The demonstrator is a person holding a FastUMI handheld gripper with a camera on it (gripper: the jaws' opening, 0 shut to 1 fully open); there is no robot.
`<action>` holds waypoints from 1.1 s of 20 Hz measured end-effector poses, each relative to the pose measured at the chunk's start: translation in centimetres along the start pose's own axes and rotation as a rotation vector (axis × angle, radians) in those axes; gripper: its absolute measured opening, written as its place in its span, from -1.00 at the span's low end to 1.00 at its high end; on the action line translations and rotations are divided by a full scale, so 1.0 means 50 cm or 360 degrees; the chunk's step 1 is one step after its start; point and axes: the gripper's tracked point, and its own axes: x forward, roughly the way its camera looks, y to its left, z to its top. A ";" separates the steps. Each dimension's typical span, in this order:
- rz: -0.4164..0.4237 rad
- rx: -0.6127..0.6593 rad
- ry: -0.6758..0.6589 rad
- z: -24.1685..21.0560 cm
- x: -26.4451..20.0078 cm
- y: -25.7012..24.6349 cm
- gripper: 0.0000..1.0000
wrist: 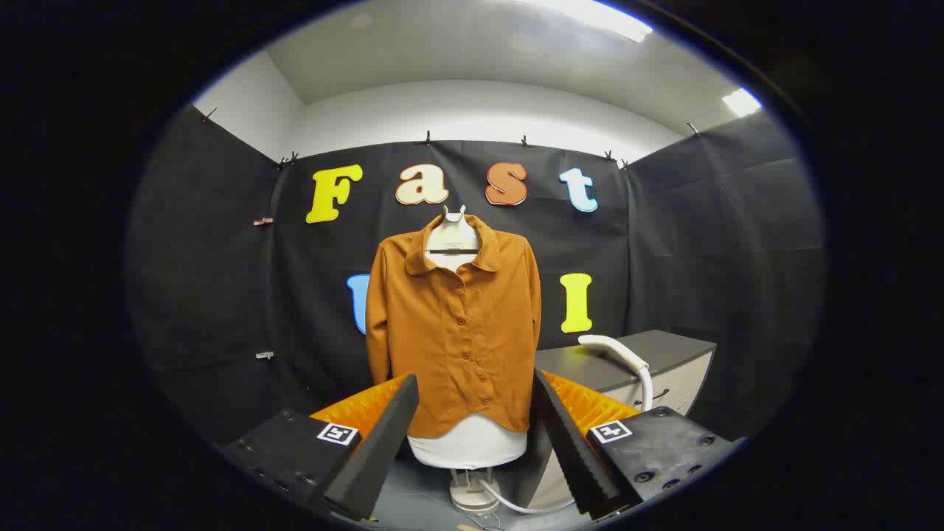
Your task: Iron the clothes twice with a garment steamer, once on the left side and once on the right side.
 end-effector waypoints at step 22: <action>-0.0022 -0.0001 -0.0010 0.007 -0.020 0.007 0.96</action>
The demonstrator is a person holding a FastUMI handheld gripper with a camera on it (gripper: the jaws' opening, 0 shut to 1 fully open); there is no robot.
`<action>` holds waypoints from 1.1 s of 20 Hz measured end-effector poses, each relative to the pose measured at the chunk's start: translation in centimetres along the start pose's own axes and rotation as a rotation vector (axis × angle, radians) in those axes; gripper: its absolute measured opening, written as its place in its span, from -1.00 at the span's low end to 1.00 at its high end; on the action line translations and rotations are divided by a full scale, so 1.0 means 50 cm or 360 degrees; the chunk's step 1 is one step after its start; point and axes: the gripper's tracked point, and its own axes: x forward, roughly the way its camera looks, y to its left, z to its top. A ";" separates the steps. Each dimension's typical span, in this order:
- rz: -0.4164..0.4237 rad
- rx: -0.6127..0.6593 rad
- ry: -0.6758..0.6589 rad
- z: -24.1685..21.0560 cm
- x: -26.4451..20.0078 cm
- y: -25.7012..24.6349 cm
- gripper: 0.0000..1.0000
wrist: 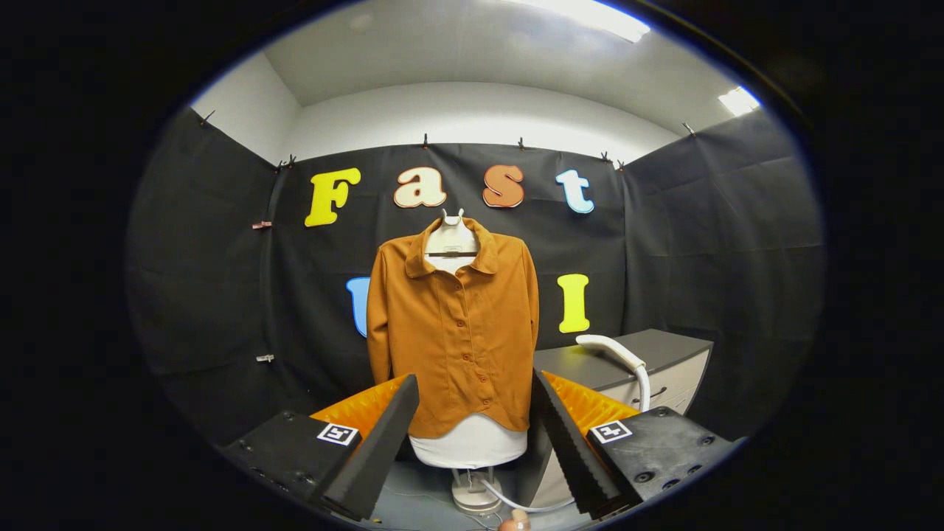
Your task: Iron the clothes twice with a garment steamer, once on the left side and once on the right side.
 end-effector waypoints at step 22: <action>-0.0165 0.0002 0.0048 -0.035 0.064 -0.027 0.96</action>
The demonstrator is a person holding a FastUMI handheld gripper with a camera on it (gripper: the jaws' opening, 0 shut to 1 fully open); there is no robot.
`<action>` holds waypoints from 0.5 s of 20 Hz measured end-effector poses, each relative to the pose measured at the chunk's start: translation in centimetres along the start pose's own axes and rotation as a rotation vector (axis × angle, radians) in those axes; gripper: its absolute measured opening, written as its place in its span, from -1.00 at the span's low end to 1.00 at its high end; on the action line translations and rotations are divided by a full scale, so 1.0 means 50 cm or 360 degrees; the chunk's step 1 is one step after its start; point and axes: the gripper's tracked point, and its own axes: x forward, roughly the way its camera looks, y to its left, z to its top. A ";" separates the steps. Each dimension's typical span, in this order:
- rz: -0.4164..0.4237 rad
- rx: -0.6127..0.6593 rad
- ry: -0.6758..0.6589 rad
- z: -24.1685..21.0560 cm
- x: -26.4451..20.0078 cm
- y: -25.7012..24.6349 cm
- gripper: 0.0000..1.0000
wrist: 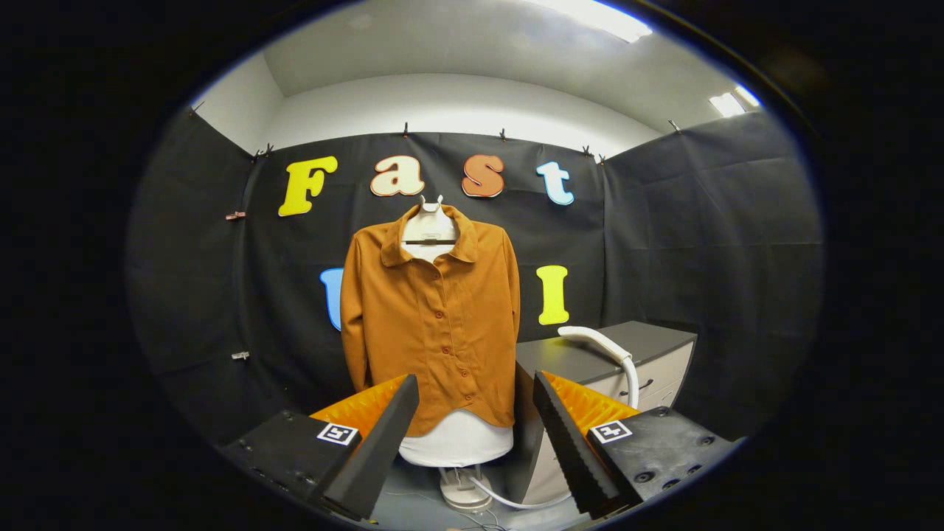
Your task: Iron the clothes twice with a garment steamer, once on the left side and once on the right side.
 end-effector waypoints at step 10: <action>0.0014 0.0012 -0.0003 0.009 0.237 -0.161 0.97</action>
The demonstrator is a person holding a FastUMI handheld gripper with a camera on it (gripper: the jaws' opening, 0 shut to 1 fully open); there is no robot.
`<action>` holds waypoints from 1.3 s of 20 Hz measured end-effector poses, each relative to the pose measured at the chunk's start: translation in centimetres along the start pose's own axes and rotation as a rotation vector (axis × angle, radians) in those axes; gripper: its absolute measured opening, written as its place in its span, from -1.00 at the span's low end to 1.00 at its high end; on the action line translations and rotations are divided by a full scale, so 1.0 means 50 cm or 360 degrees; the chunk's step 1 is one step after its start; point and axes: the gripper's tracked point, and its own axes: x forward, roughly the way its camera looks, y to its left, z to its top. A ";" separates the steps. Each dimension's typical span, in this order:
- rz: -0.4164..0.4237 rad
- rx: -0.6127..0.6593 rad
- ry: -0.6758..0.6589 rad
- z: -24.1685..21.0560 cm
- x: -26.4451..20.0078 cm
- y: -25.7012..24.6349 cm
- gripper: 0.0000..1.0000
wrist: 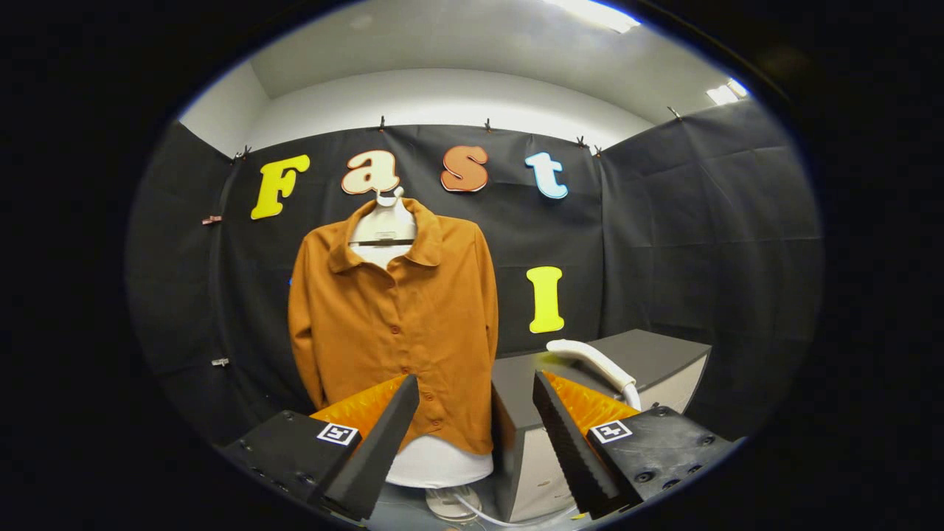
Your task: Iron the clothes twice with a garment steamer, once on the left side and once on the right side.
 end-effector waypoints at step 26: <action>-0.0011 0.0084 0.0303 -0.110 0.460 -0.432 0.93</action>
